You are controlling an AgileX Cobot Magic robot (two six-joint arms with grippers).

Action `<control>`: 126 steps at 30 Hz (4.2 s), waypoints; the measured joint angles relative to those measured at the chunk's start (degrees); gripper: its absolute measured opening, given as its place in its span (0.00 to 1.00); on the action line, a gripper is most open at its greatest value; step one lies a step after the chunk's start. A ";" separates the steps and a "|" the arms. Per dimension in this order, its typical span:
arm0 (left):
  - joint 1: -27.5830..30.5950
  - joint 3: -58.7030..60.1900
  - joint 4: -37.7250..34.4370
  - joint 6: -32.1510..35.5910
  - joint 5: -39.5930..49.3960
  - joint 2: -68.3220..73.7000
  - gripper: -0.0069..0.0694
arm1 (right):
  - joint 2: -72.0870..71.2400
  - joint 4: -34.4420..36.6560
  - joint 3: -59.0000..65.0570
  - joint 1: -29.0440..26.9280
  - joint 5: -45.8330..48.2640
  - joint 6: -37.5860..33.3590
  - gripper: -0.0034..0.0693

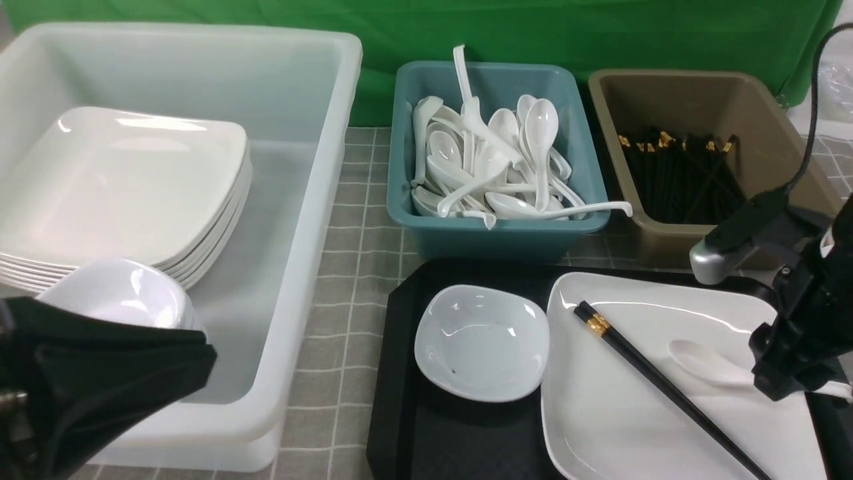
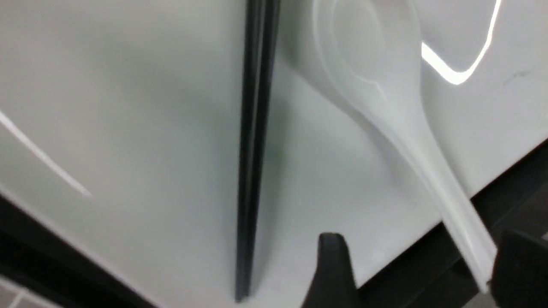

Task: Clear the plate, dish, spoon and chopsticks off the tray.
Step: Use the right arm to grab a soup spoon from the plate, then use the right arm to put the soup spoon into the small storage box in the middle, then use the right arm to grab a pair of chopsticks from the plate, then use the right arm to put the chopsticks into the small storage box on the right

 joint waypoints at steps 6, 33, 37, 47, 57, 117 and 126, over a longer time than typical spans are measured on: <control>0.00 0.11 0.00 0.43 0.00 -0.74 0.11 | 6.07 -1.52 0.00 -0.95 -4.53 -3.88 0.76; 0.00 0.32 -0.11 0.83 0.45 -0.74 0.11 | 11.25 -3.14 -0.11 -1.13 -2.45 -11.05 0.26; 0.00 0.32 -0.53 0.83 0.45 -0.80 0.11 | 8.54 -2.93 -0.11 0.81 -1.96 -10.20 0.26; 0.00 0.32 -1.54 0.84 -1.37 -0.80 0.11 | -1.24 15.25 -9.04 12.77 -16.08 -3.24 0.26; 0.00 0.32 -1.54 0.90 -10.96 -0.80 0.11 | 17.74 24.08 -32.21 12.77 -39.69 4.32 0.57; 0.00 0.33 -0.92 2.52 -13.02 -0.80 0.11 | 1.04 7.20 6.64 9.12 -9.17 5.09 0.23; 0.00 0.33 -0.94 2.52 -22.76 -0.80 0.11 | -4.79 12.91 -5.15 2.18 -24.98 8.60 0.23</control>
